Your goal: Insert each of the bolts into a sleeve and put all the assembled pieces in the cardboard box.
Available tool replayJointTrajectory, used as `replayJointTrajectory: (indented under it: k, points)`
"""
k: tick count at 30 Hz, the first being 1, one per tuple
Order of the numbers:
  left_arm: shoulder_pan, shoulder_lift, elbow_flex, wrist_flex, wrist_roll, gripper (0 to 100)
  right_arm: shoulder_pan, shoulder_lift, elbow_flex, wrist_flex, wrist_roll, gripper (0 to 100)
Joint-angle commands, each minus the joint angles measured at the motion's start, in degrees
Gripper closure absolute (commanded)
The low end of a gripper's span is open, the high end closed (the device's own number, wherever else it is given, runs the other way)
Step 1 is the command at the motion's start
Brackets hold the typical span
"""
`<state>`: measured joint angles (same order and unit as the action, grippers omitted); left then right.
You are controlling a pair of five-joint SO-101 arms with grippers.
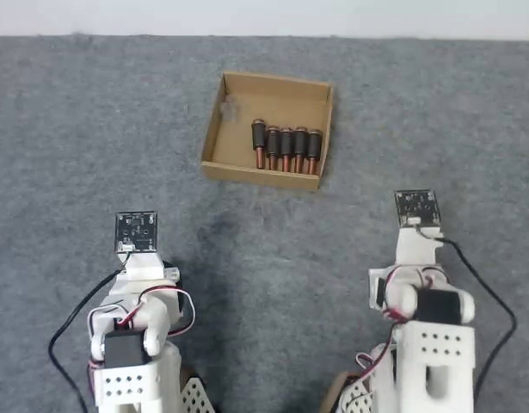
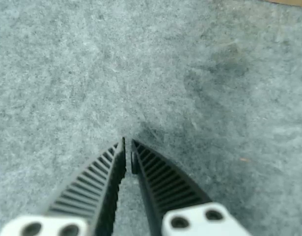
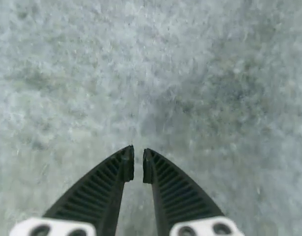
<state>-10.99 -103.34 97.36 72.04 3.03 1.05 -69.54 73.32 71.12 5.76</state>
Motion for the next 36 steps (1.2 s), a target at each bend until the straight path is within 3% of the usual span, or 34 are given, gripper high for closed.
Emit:
replayJointTrajectory:
  k: [1,12,36]
  points:
    - [-0.18,-1.05,-0.84,0.26,-0.44,98,0.22,-6.99,4.40,-5.14,0.79,99.2]
    - [-0.18,-1.05,-0.84,0.26,-0.44,98,0.22,-35.65,18.46,-3.56,0.35,99.2]
    - [-0.18,-1.05,-0.84,0.26,-0.44,98,0.40,-34.42,23.21,3.65,0.62,99.1]
